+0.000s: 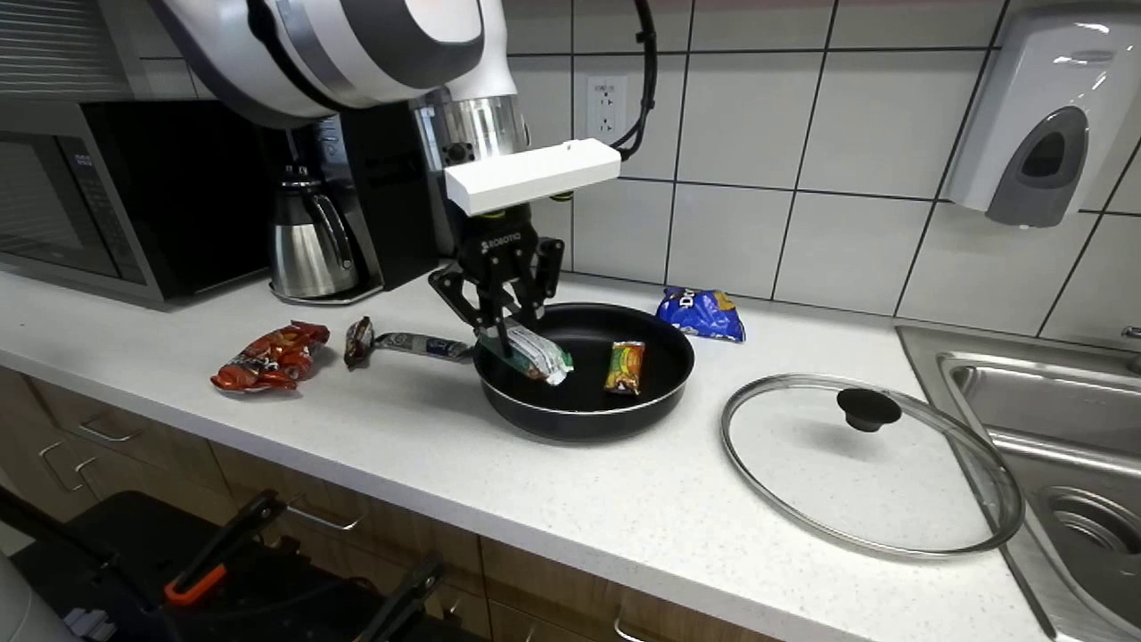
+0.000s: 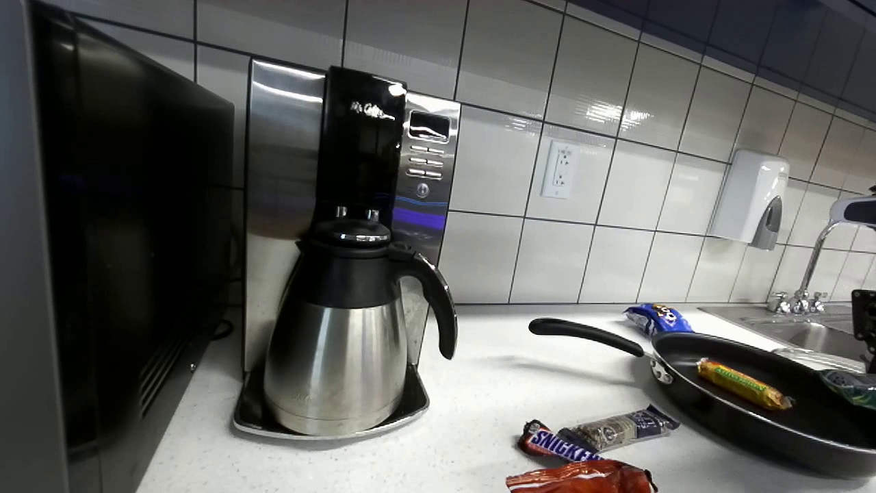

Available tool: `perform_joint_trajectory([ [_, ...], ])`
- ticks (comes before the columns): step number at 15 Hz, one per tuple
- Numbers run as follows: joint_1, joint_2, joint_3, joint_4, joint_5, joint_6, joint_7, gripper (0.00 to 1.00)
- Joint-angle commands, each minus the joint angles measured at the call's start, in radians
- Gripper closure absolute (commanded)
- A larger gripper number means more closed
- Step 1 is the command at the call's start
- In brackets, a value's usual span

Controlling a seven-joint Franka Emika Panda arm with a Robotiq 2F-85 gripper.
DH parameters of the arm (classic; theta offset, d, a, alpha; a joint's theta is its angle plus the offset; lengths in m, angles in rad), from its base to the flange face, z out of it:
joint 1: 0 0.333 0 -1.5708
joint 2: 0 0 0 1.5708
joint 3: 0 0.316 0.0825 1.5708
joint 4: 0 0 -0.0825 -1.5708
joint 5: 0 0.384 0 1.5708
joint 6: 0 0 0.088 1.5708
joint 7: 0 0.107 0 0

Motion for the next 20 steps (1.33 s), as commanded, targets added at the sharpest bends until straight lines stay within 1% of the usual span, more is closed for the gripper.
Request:
perform_joint_trajectory([
  [1, -0.044, 0.029, -0.009, 0.05, -0.044, 0.002, 0.129, 0.91],
  [3, -0.043, 0.059, -0.025, 0.077, -0.025, 0.017, 0.155, 0.91],
  [5, -0.038, 0.099, -0.042, 0.102, -0.008, 0.055, 0.172, 0.91],
  [10, -0.041, 0.216, -0.066, 0.151, 0.017, 0.203, 0.229, 0.91],
  [14, -0.037, 0.317, -0.057, 0.205, 0.034, 0.281, 0.26, 0.91],
  [19, -0.044, 0.402, -0.042, 0.26, 0.058, 0.326, 0.281, 0.91],
  [20, -0.048, 0.412, -0.035, 0.264, 0.078, 0.331, 0.269, 0.41],
])
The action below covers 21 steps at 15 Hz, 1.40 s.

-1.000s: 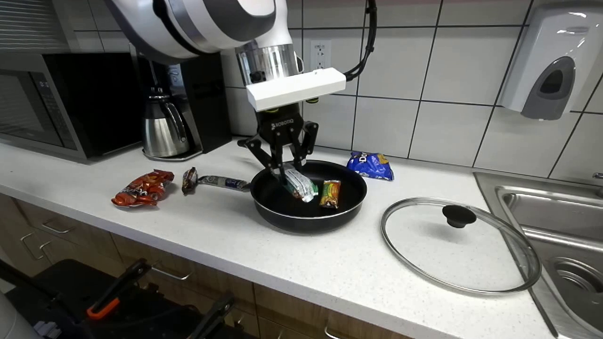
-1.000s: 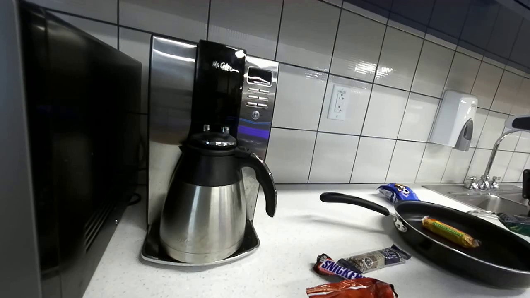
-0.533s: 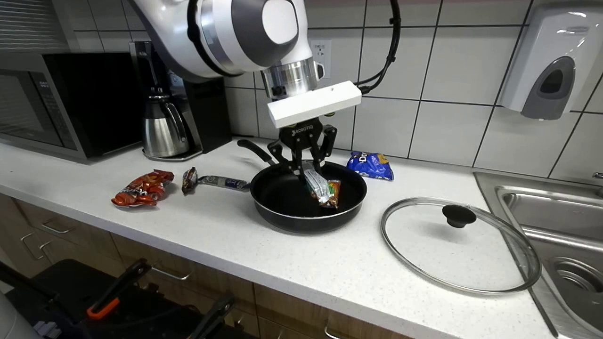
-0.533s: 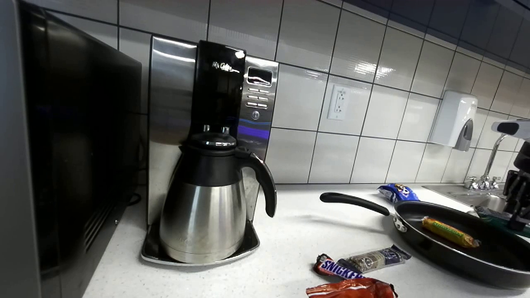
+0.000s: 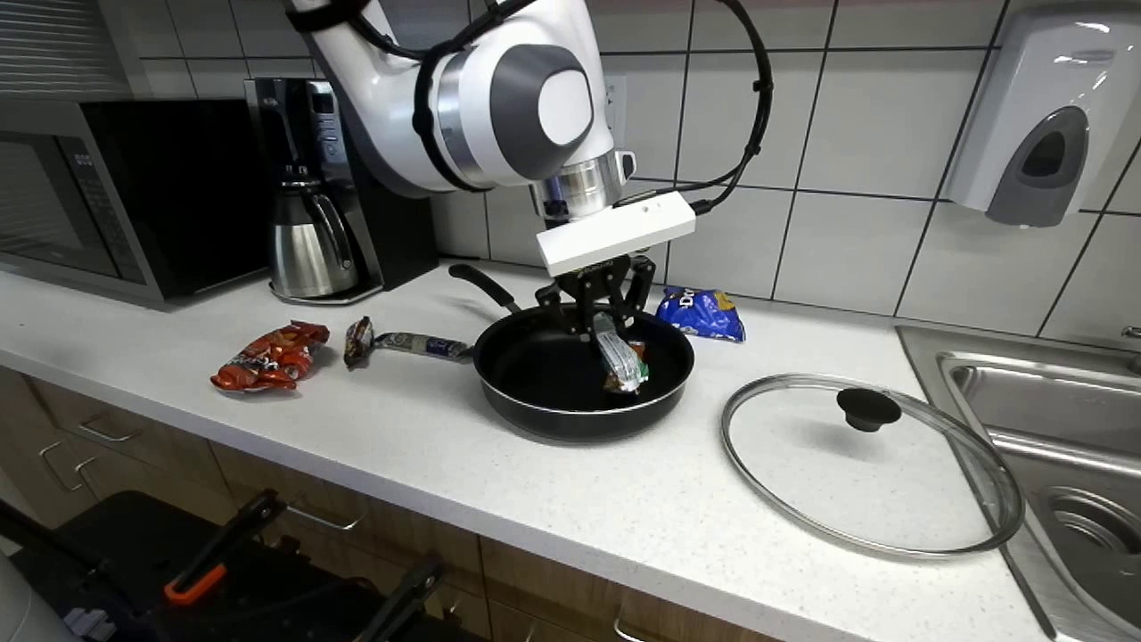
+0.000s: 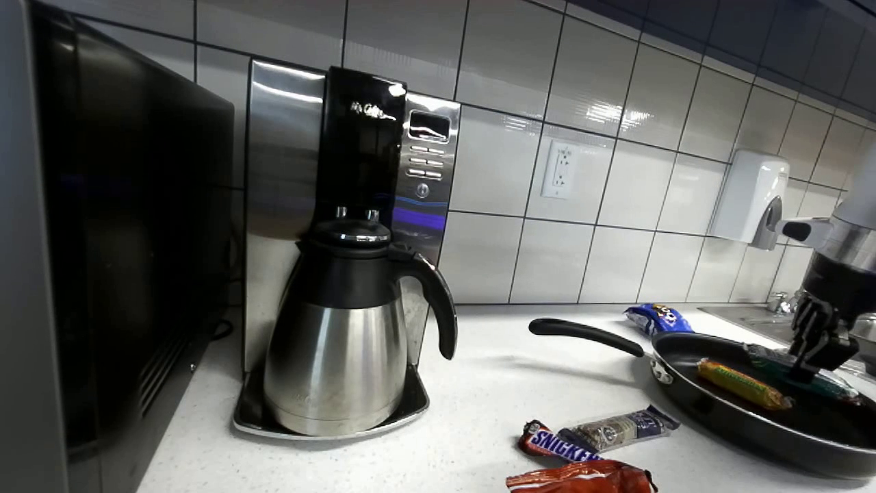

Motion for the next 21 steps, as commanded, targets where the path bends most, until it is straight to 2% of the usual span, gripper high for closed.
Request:
perform_joint_trajectory([
  [1, -0.017, 0.053, 0.03, 0.045, 0.035, 0.031, 0.014, 0.39],
  [5, -0.01, 0.025, 0.043, 0.034, 0.022, 0.029, 0.014, 0.12],
  [6, -0.017, 0.012, 0.071, 0.021, 0.063, 0.036, -0.026, 0.04],
  [7, -0.011, -0.004, 0.081, 0.01, 0.062, 0.033, -0.029, 0.01],
  [12, 0.025, -0.073, 0.172, -0.023, 0.114, 0.029, -0.127, 0.0],
  [18, 0.105, -0.071, 0.26, 0.003, 0.232, -0.049, -0.402, 0.0],
  [21, 0.123, -0.043, 0.288, 0.024, 0.328, -0.061, -0.585, 0.0],
])
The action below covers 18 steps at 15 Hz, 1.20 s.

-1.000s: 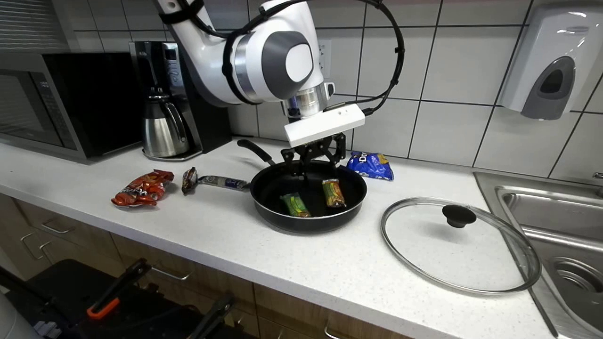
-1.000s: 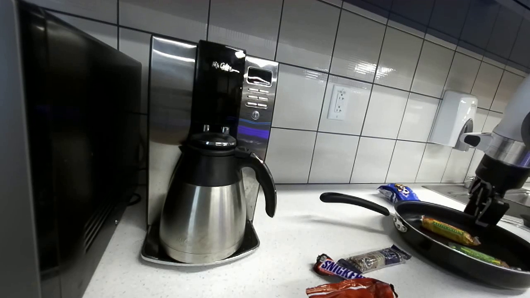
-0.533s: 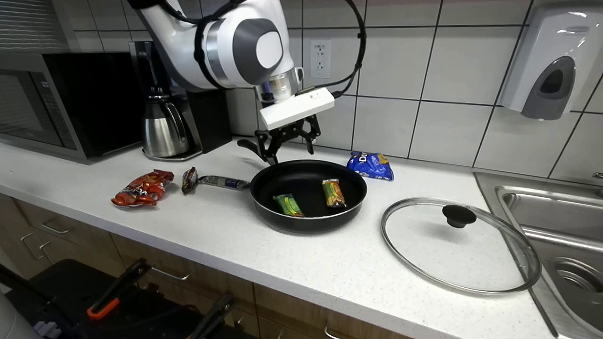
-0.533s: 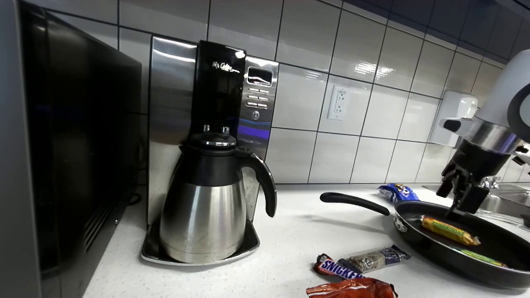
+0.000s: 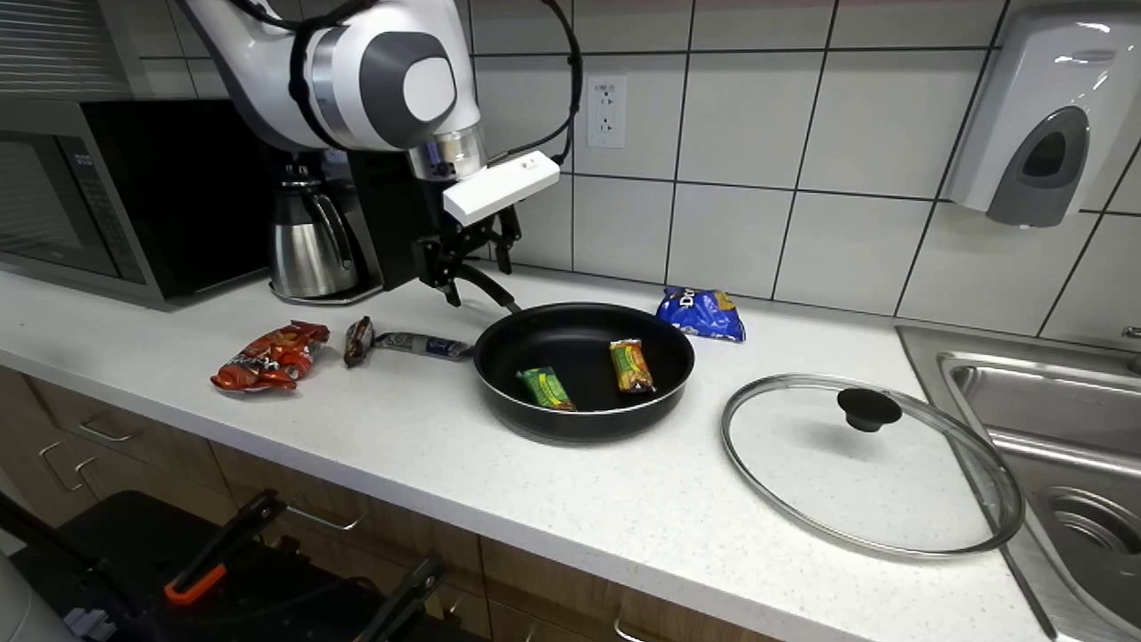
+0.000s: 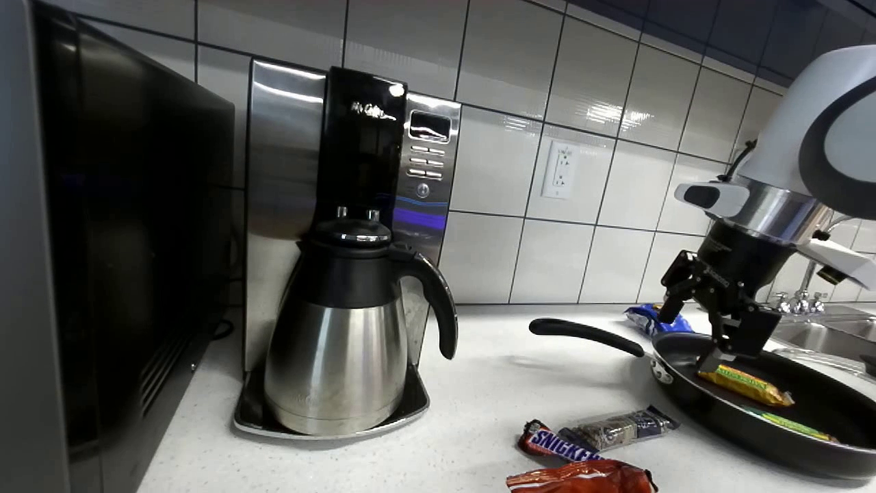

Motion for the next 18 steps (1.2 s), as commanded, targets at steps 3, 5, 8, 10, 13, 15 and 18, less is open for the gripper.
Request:
perform_joint_trajectory([
  [3, 0.019, 0.005, 0.011, 0.004, 0.057, -0.01, -0.114, 0.0],
  [5, 0.019, 0.005, 0.011, 0.004, 0.057, -0.011, -0.123, 0.0],
  [8, 0.019, 0.005, 0.011, 0.004, 0.058, -0.011, -0.127, 0.0],
  [10, 0.019, 0.005, 0.011, 0.004, 0.058, -0.011, -0.128, 0.0],
  [13, 0.017, 0.009, 0.006, 0.011, 0.038, -0.013, -0.135, 0.0],
  [15, 0.014, 0.028, 0.016, 0.024, 0.055, -0.003, -0.198, 0.0],
  [18, 0.024, 0.053, 0.034, 0.046, 0.051, -0.023, -0.252, 0.0],
])
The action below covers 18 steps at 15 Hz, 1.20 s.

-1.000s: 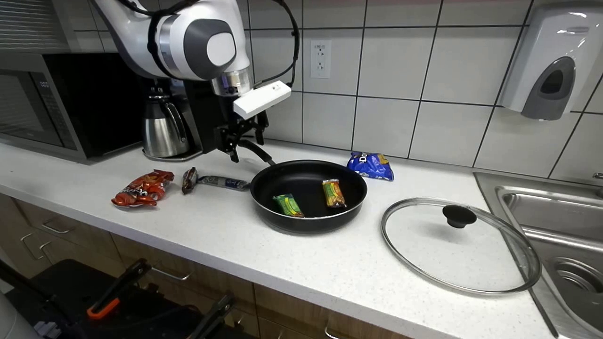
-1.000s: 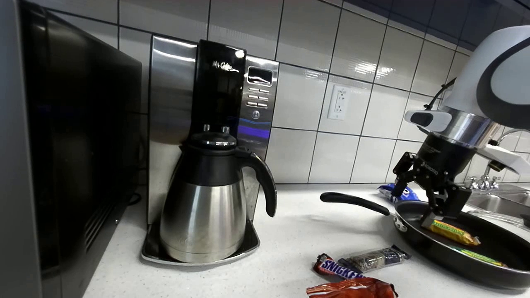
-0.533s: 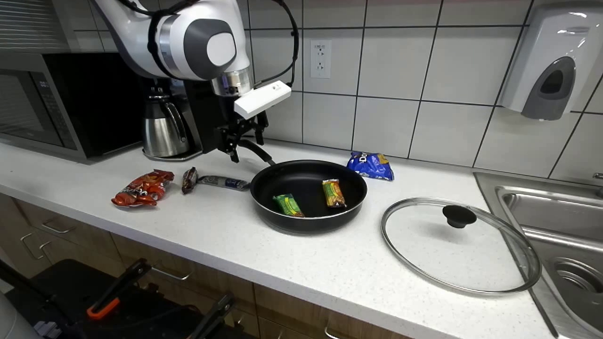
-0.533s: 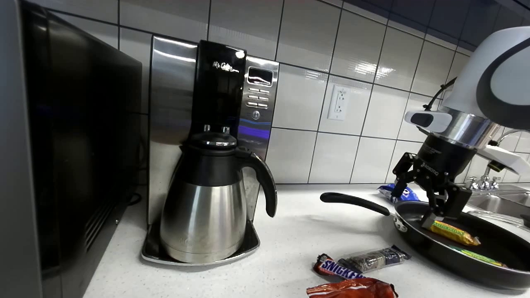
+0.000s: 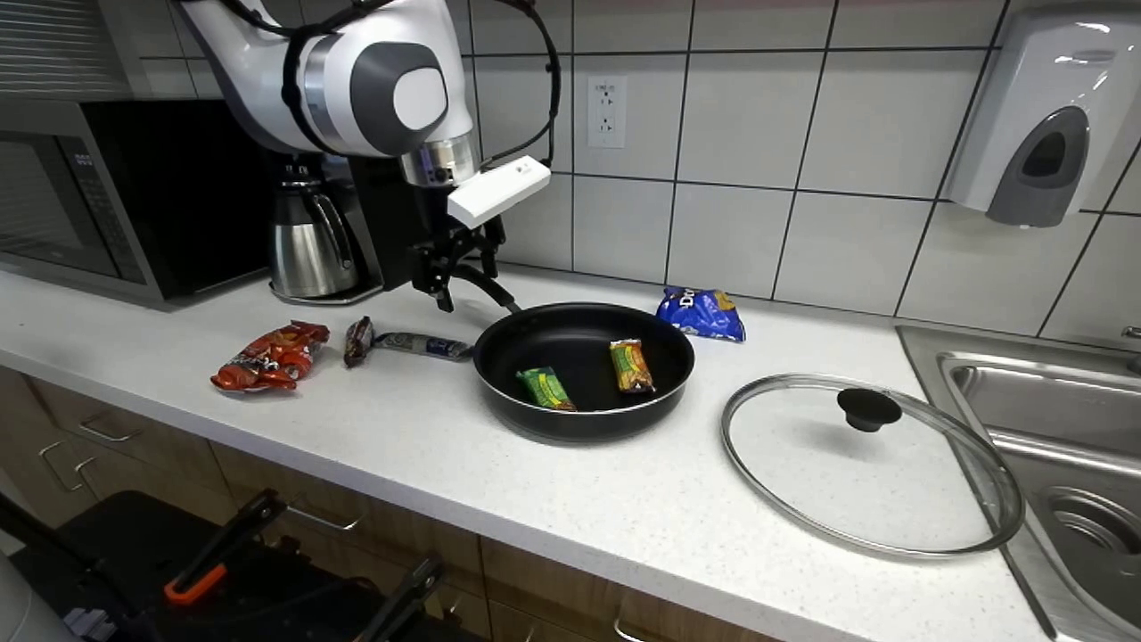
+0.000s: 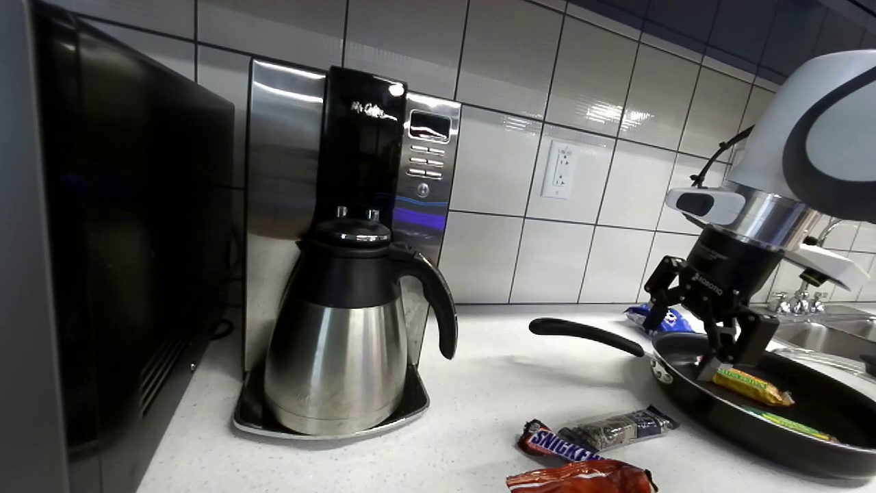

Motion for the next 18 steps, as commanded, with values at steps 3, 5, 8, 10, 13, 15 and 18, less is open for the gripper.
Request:
perform_joint_trajectory([
  [3, 0.013, 0.051, 0.04, 0.048, 0.015, -0.006, -0.124, 0.0],
  [5, 0.011, 0.068, 0.055, 0.063, 0.025, -0.015, -0.146, 0.0],
  [8, 0.001, 0.108, 0.084, 0.086, 0.057, -0.016, -0.192, 0.0],
  [10, -0.007, 0.145, 0.105, 0.105, 0.081, -0.006, -0.224, 0.0],
  [13, -0.016, 0.201, 0.134, 0.133, 0.09, -0.007, -0.247, 0.0],
  [15, -0.015, 0.222, 0.139, 0.142, 0.064, -0.013, -0.23, 0.0],
  [18, 0.011, 0.229, 0.107, 0.144, -0.007, -0.044, -0.173, 0.0],
])
